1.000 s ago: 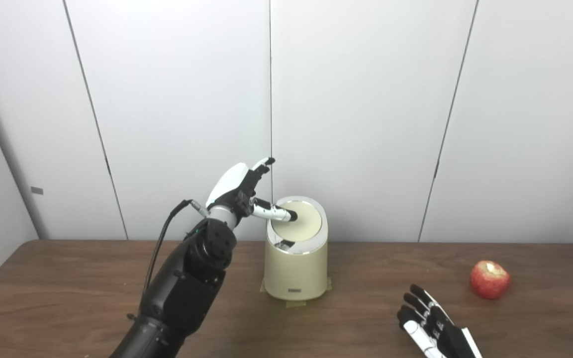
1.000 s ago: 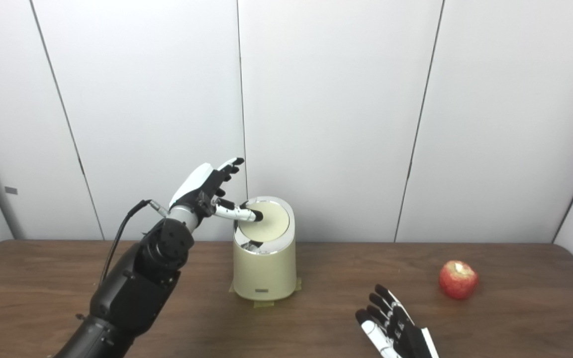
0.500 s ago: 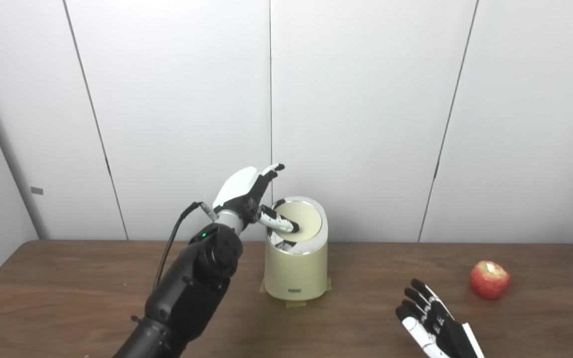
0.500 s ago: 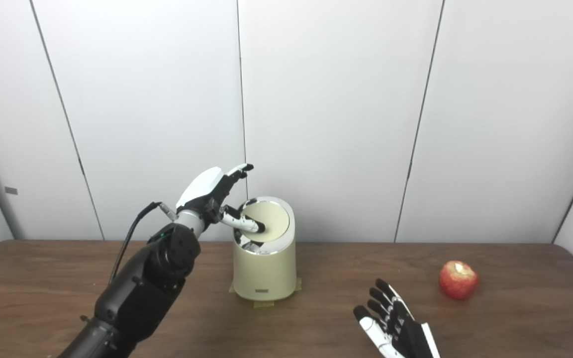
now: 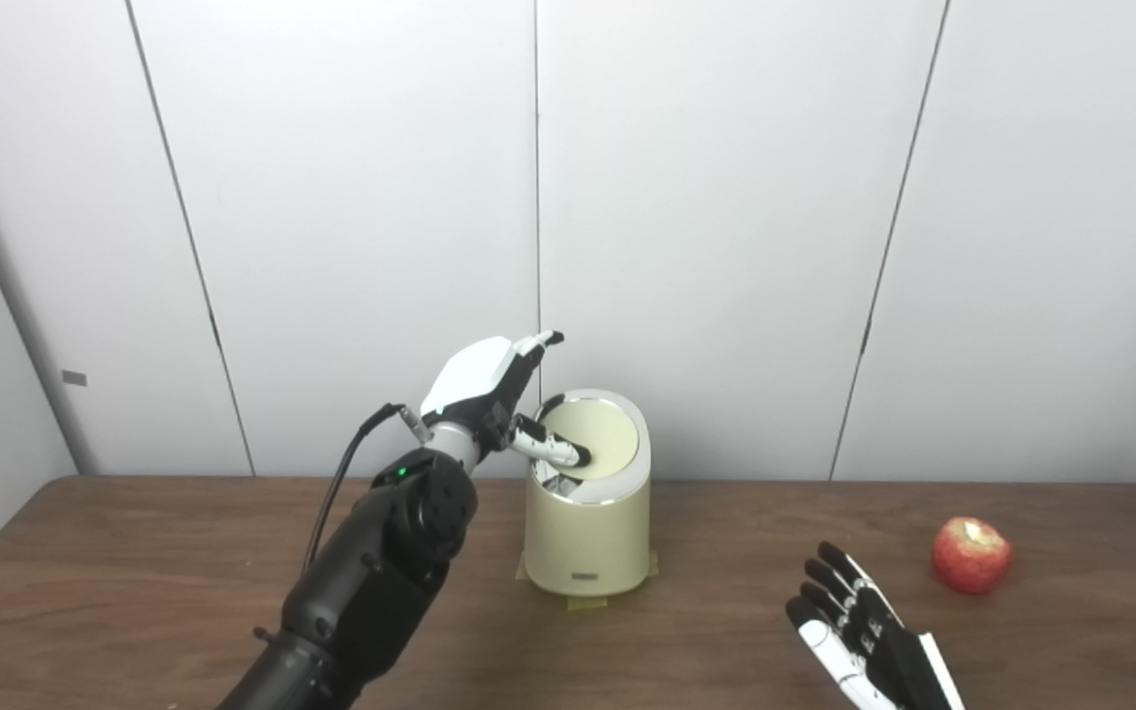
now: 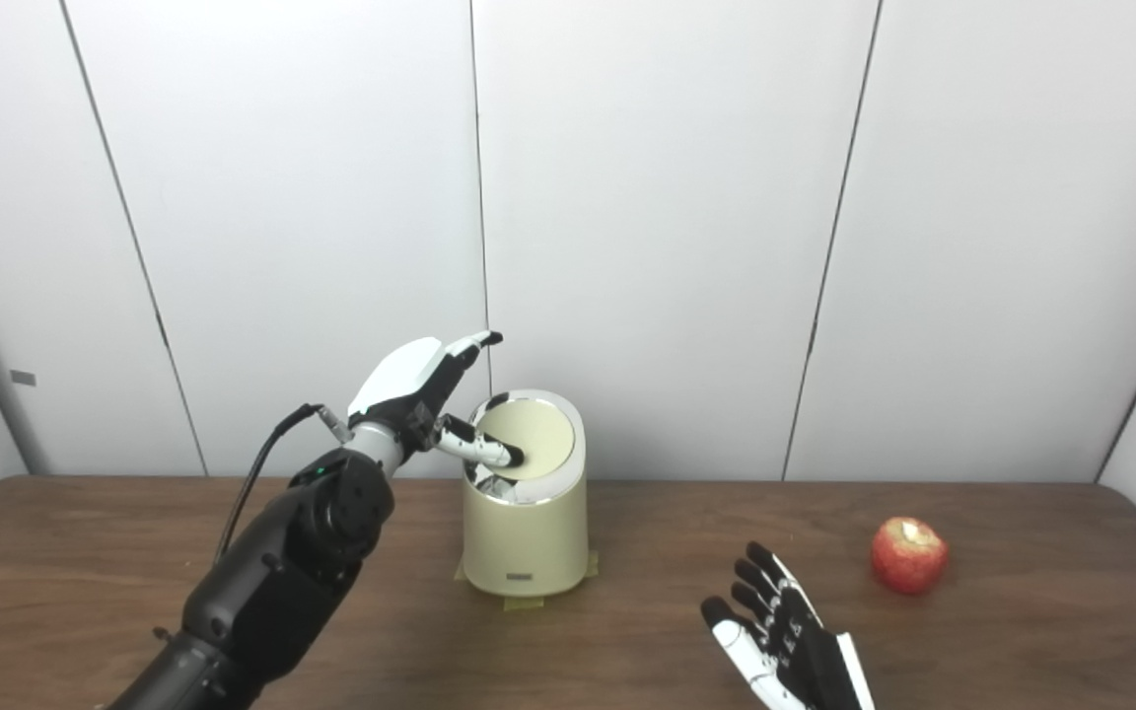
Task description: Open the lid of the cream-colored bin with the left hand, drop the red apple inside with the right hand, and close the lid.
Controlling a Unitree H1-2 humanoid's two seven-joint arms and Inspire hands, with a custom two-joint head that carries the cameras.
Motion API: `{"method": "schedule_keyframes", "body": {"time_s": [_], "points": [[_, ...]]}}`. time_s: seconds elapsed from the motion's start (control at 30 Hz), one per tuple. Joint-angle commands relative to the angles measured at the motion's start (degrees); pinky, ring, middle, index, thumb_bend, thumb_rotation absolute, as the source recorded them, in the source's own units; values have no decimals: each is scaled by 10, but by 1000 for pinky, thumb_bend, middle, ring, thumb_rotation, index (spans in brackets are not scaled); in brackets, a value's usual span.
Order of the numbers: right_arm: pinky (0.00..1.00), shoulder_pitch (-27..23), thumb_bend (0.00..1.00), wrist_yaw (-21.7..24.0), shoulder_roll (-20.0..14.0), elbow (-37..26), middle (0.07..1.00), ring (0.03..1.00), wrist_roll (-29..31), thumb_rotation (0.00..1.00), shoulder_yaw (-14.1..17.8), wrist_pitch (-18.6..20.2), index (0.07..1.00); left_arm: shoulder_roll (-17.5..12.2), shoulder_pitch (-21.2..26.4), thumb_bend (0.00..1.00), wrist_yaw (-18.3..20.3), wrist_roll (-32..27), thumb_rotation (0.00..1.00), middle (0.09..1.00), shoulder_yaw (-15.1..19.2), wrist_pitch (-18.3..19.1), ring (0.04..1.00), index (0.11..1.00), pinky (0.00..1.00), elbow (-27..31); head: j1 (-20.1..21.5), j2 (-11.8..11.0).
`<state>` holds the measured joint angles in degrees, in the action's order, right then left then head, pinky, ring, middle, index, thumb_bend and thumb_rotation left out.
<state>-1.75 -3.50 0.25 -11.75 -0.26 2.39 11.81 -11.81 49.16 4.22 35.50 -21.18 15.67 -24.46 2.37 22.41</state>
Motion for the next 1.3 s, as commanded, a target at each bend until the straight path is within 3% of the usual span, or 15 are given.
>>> {"method": "schedule_keyframes", "body": {"time_s": [0.0, 0.53, 0.67, 0.73, 0.87, 0.97, 1.0, 1.1, 1.27], "points": [[802, -20, 540, -2, 2, -17, 875, 868, 0, 486, 0, -22, 899, -11, 29, 858, -9, 18, 71, 960, -8, -17, 942, 970, 893, -1, 0, -1], [800, -22, 545, 2, 7, -18, 876, 871, 12, 475, 6, -26, 899, -20, 34, 940, -13, 94, 5, 926, -52, -31, 914, 964, 889, -14, 4, -1], [807, -20, 539, 3, 5, -20, 879, 873, 14, 469, 8, -26, 901, -18, 30, 935, -2, 83, 10, 926, -43, -24, 913, 967, 886, 3, 3, 1], [811, -20, 533, 3, 4, -19, 882, 876, 16, 466, 9, -25, 903, -9, 25, 924, 8, 48, 7, 924, -14, -12, 911, 964, 865, 19, 2, 2], [799, -21, 540, 3, 0, -16, 878, 871, 16, 465, 11, -25, 898, 28, 17, 866, 42, -64, 0, 898, 84, 48, 872, 948, 767, 57, 3, 3], [793, -21, 535, 5, -3, -12, 881, 871, 17, 454, 12, -25, 899, 35, 8, 774, 64, -123, 19, 861, 140, 91, 823, 926, 718, 108, 1, 4], [787, -21, 533, 5, -4, -11, 881, 868, 14, 457, 12, -25, 899, 35, 5, 705, 67, -133, 73, 853, 152, 102, 833, 910, 753, 124, 1, 4], [786, -21, 529, 7, -8, -9, 885, 869, 16, 466, 13, -26, 899, 39, -3, 611, 71, -152, 156, 843, 188, 112, 850, 891, 816, 159, -1, 5], [798, -21, 528, 13, -13, -6, 890, 877, 29, 467, 17, -31, 897, 40, -53, 458, 69, -191, 188, 853, 246, 112, 831, 883, 770, 240, -8, 6]]}}
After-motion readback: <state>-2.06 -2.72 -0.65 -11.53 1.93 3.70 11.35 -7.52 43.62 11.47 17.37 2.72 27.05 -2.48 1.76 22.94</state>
